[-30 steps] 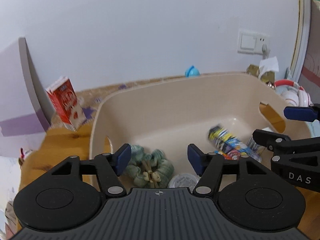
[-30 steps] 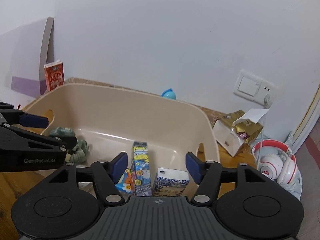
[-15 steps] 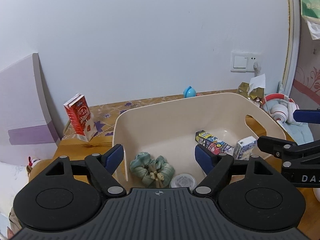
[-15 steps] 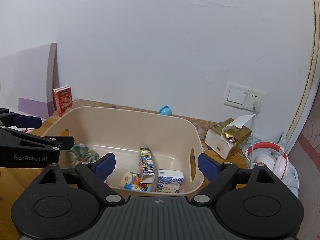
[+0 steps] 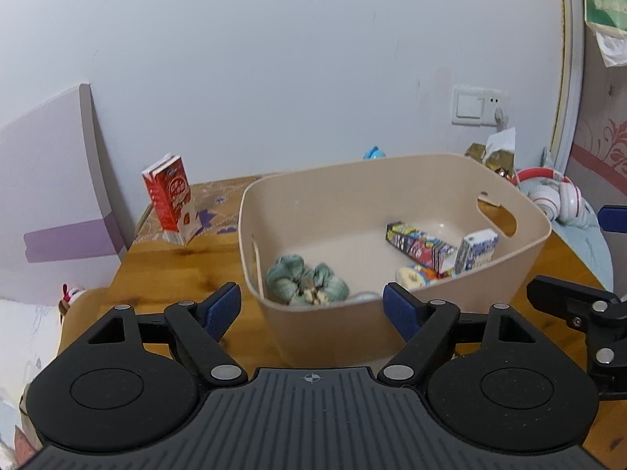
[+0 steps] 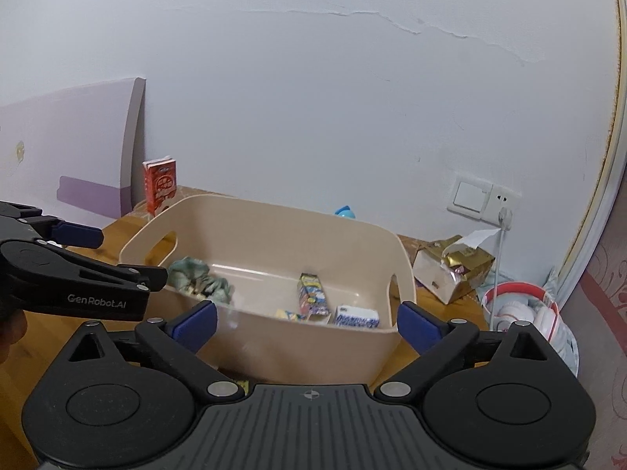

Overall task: Organize objects
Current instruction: 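Withdraw both open tools and move them toward the remaining table items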

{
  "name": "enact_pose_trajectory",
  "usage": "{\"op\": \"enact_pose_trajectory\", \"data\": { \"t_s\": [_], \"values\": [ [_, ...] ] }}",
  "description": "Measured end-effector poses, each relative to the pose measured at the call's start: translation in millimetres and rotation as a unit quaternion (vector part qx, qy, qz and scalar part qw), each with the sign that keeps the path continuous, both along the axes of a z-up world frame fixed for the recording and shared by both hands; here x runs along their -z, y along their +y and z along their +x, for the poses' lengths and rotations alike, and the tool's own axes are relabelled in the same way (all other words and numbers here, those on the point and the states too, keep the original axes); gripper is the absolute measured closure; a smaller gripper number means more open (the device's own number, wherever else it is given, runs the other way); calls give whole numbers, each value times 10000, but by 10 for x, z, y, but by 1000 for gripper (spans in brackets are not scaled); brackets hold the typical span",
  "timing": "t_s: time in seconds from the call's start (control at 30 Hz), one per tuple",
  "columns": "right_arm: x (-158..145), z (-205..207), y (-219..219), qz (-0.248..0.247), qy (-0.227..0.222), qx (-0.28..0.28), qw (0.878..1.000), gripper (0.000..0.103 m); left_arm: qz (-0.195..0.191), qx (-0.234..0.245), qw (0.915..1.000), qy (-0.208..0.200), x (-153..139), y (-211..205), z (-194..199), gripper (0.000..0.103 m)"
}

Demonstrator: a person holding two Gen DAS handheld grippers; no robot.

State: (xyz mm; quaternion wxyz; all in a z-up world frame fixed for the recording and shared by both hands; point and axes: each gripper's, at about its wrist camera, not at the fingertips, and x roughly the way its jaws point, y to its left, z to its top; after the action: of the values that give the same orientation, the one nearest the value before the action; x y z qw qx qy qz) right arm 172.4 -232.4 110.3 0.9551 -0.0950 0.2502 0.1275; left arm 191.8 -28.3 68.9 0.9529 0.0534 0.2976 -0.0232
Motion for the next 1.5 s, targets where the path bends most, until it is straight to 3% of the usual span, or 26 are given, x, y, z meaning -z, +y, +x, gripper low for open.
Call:
{"op": "enact_pose_trajectory", "data": {
  "t_s": [0.4, 0.9, 1.13, 1.5],
  "values": [
    [374, -221, 86, -136, 379, -180, 9990, 2, -124, 41, 9997, 215, 275, 109, -217, 22],
    [986, -150, 268, 31, 1294, -382, 9909, 2, -15, 121, 9979, 639, 696, 139, -277, 22],
    [1266, -25, 286, 13, 1633, -312, 9861, 12, -91, 268, 9970, 714, 803, 103, -280, 22],
    [1323, 78, 40, 44, 1574, -76, 9875, 17, -162, 582, 9949, 811, 916, -86, -277, 22]
  ]
}}
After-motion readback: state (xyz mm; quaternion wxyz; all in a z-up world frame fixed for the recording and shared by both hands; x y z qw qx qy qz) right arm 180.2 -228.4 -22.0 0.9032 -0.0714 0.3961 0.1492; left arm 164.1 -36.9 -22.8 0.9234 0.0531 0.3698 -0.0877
